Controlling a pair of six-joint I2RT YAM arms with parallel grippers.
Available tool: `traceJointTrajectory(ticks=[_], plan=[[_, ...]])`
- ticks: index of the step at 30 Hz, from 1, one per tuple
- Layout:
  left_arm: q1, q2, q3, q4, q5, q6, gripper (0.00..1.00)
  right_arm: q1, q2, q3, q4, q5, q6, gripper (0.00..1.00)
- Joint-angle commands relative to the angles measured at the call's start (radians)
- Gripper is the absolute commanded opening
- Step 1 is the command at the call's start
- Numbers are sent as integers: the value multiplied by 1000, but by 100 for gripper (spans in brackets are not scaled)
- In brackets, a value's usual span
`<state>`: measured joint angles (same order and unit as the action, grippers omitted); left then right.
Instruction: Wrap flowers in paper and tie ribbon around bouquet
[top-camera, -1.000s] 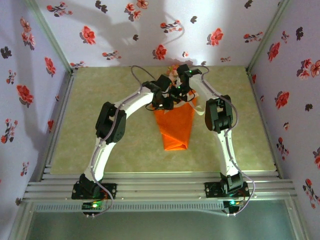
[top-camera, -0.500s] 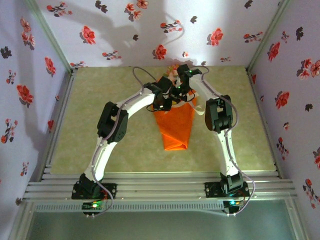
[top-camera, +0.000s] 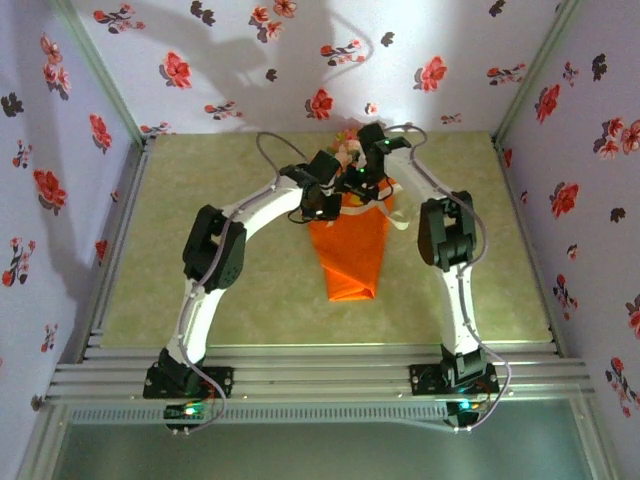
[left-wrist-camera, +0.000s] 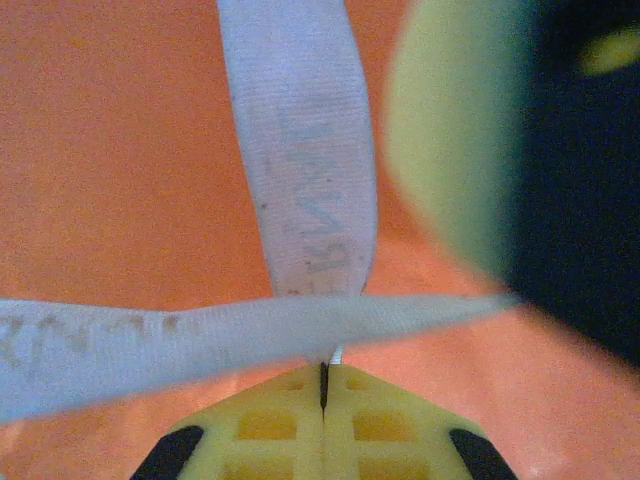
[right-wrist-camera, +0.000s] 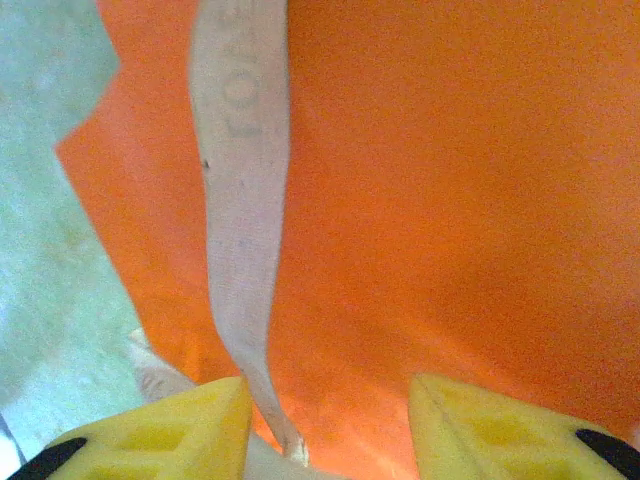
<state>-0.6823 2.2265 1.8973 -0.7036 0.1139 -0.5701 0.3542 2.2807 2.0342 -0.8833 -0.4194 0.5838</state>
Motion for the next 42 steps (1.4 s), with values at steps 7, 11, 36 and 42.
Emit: traceJointTrajectory(ticks=[7, 11, 36, 42], plan=[[21, -99, -72, 57, 81, -81, 0, -127, -347, -438, 329, 261, 348, 58], [26, -99, -81, 71, 101, -95, 0, -155, -273, -395, 276, 245, 422, 56], [32, -141, -76, 58, 111, -98, 0, -178, -33, -246, 283, 250, 603, 16], [33, -187, -86, 53, 113, -107, 0, -186, -75, -250, 293, 284, 579, 0]])
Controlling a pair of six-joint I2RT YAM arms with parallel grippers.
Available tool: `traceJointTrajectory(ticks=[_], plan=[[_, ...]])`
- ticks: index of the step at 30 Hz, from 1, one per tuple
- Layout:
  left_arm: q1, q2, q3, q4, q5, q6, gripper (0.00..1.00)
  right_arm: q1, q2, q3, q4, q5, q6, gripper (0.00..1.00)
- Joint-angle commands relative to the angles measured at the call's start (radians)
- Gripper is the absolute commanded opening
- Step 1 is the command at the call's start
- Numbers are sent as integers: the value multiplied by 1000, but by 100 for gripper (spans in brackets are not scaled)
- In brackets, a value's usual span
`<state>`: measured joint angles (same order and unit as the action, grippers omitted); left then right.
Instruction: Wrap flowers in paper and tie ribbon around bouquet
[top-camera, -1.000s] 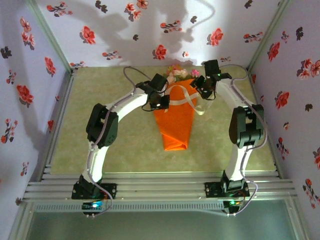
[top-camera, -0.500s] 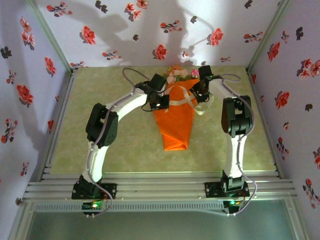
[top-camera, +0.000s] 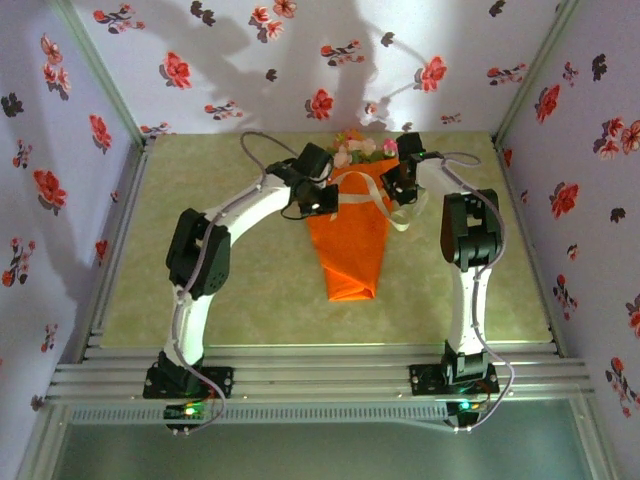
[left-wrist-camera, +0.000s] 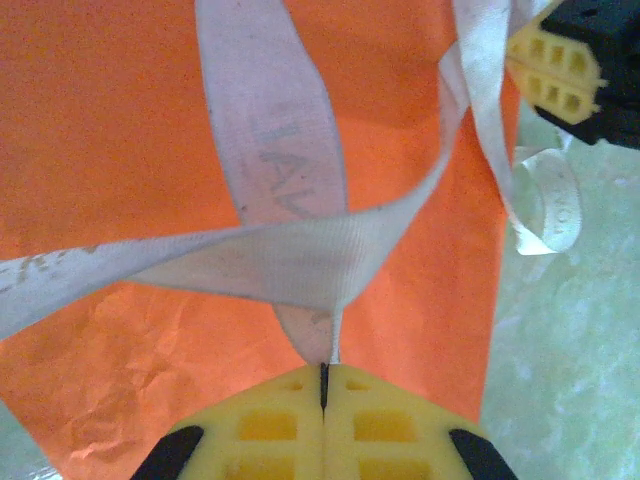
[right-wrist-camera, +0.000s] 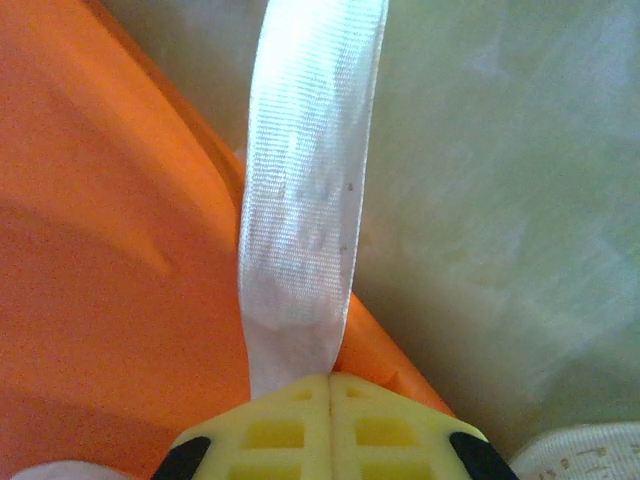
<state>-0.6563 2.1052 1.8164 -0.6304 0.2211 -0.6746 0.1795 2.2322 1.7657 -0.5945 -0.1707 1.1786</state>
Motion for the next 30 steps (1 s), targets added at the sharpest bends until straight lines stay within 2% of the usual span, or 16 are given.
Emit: traceJointTrajectory(ticks=[1, 6, 10, 13, 18, 23, 27, 30], plan=[[10, -78, -9, -20, 10, -5, 0, -12, -31, 23, 3, 34, -21, 0], [37, -179, -90, 39, 95, -55, 0, -37, -67, 13, -2, 46, -59, 0], [79, -253, -216, 161, 267, -152, 0, -58, -72, 1, -4, 38, -74, 0], [118, -327, -321, 242, 318, -223, 0, -72, -81, -19, 8, 37, -80, 0], [218, -440, -486, 342, 322, -316, 0, -91, -90, -28, 12, 29, -94, 0], [241, -442, -527, 346, 340, -335, 0, -88, -87, -41, 18, 14, -90, 0], [302, -490, -623, 383, 297, -387, 0, -96, -107, -67, 18, 39, -103, 0], [381, -531, -651, 327, 212, -404, 0, -112, -118, -72, 6, 55, -127, 0]])
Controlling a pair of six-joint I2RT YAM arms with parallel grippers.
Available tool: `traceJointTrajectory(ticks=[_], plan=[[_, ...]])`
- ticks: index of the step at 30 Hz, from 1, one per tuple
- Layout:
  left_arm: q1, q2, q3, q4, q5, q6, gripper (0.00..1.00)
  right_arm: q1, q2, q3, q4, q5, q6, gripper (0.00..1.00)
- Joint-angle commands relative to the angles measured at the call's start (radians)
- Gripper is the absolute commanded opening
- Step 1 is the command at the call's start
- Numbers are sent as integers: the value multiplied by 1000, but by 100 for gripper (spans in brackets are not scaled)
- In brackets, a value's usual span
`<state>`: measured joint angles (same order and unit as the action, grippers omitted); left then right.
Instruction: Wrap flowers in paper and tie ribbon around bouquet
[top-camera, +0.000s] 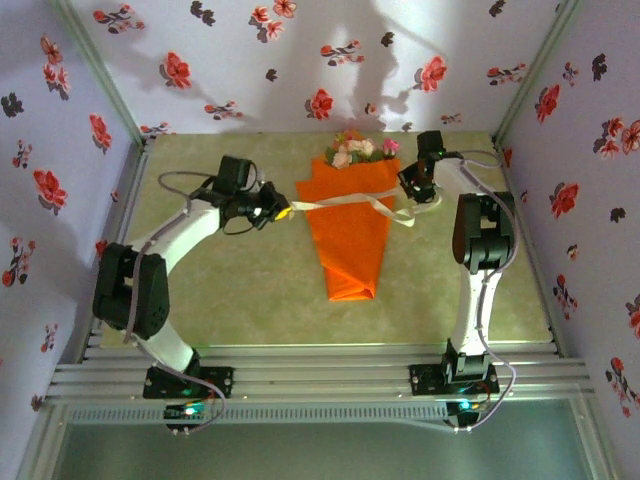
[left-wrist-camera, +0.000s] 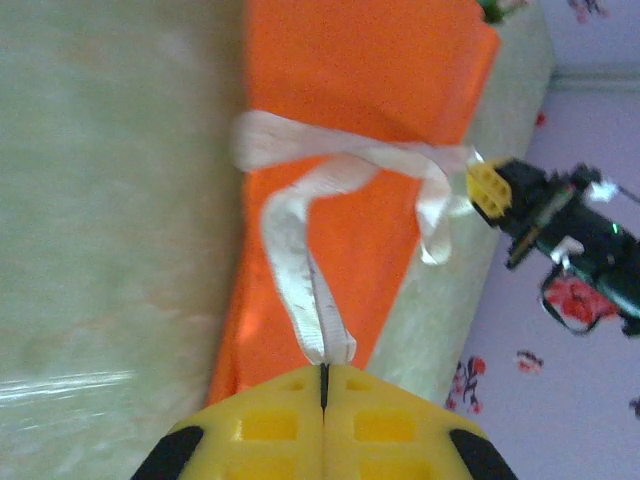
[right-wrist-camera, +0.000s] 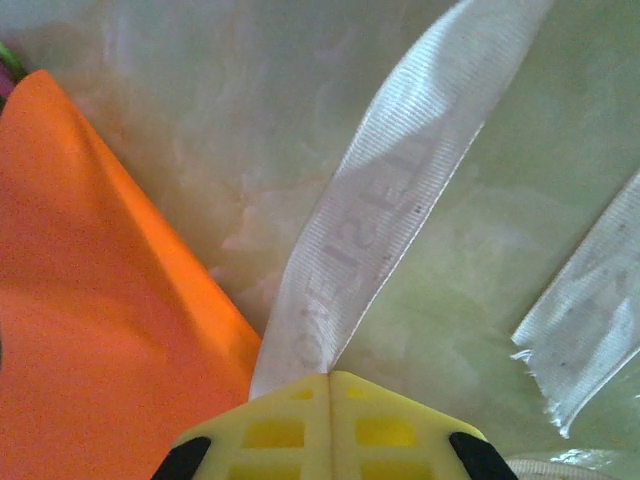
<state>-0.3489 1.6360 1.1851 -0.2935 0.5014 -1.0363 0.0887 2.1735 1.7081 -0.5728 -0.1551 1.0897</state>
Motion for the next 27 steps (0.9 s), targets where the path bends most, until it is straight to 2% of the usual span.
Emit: traceJointTrajectory(ticks=[1, 3, 6, 11, 12, 16, 20, 23, 25, 27], plan=[[98, -73, -19, -48, -108, -48, 0, -28, -59, -15, -21, 42, -43, 0], [143, -82, -12, -151, -184, -60, 0, -39, -61, -17, -30, 53, -55, 0], [183, -65, 1, -284, -240, -86, 0, -55, -67, -25, -51, 76, -72, 0], [186, -10, -69, -263, -200, -214, 0, -62, -77, -73, -30, 52, -78, 0], [183, 0, -82, -244, -189, -245, 3, -60, -76, -80, -29, 37, -72, 0], [152, -13, -58, -281, -246, -322, 38, -53, -88, -115, -15, 27, -53, 0], [126, -58, -18, -392, -313, -413, 56, -56, -111, -125, -21, 43, -58, 0], [77, -98, -43, -345, -306, -557, 59, -56, -112, -114, -19, 17, -58, 0], [18, -88, -67, -233, -277, -683, 61, -55, -103, -107, -18, 1, -52, 0], [-54, -44, -92, -52, -262, -835, 61, -55, -103, -110, -12, -3, -47, 0]])
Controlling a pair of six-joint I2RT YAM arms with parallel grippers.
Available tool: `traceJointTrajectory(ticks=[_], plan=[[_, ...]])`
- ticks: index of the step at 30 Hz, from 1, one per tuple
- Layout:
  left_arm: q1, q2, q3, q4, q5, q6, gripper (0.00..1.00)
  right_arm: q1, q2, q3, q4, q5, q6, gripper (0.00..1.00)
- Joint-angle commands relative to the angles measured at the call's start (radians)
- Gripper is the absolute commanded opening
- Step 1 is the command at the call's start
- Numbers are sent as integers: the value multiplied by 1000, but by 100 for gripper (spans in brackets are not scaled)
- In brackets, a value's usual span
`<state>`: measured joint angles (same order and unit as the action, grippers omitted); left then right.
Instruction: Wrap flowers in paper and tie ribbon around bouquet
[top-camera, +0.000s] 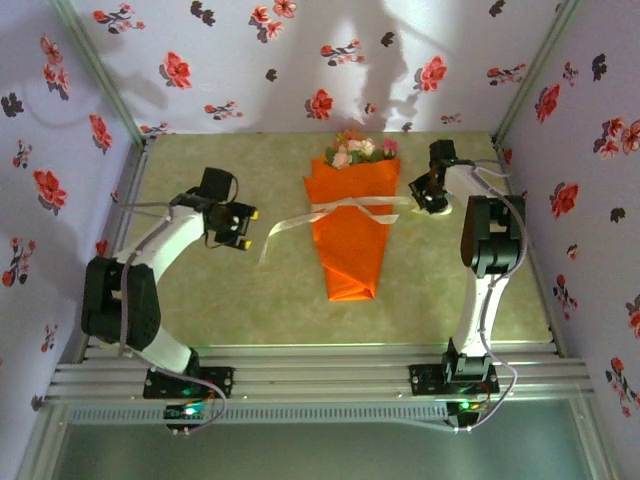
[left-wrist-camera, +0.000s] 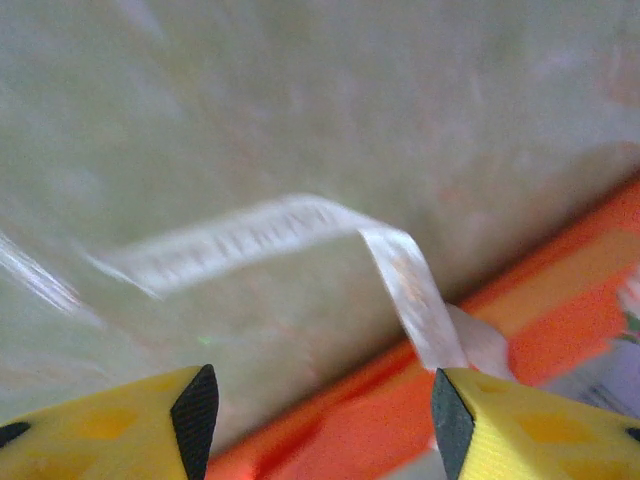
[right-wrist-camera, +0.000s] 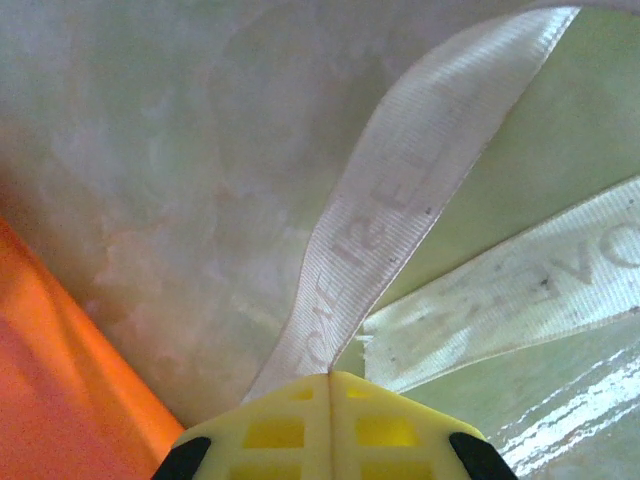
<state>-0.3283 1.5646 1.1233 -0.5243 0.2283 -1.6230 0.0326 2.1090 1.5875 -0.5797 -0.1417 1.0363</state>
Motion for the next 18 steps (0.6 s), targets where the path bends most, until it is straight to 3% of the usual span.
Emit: traceJointTrajectory(ticks=[1, 6, 12, 15, 17, 18], plan=[[-110, 58, -32, 254, 2, -323, 61, 1, -41, 12, -5, -16, 5, 0], [-206, 242, 56, 434, -67, -543, 61, 0, -46, 10, -9, -18, -10, 0], [-217, 374, 124, 458, -134, -639, 58, 1, -50, -8, 9, -33, -4, 0], [-213, 410, 136, 476, -160, -640, 50, 1, -53, -14, 12, -34, -1, 0], [-209, 424, 142, 481, -167, -628, 39, 1, -55, -17, 15, -35, -1, 0], [-209, 426, 135, 500, -178, -623, 28, 1, -55, -16, 17, -34, -2, 0]])
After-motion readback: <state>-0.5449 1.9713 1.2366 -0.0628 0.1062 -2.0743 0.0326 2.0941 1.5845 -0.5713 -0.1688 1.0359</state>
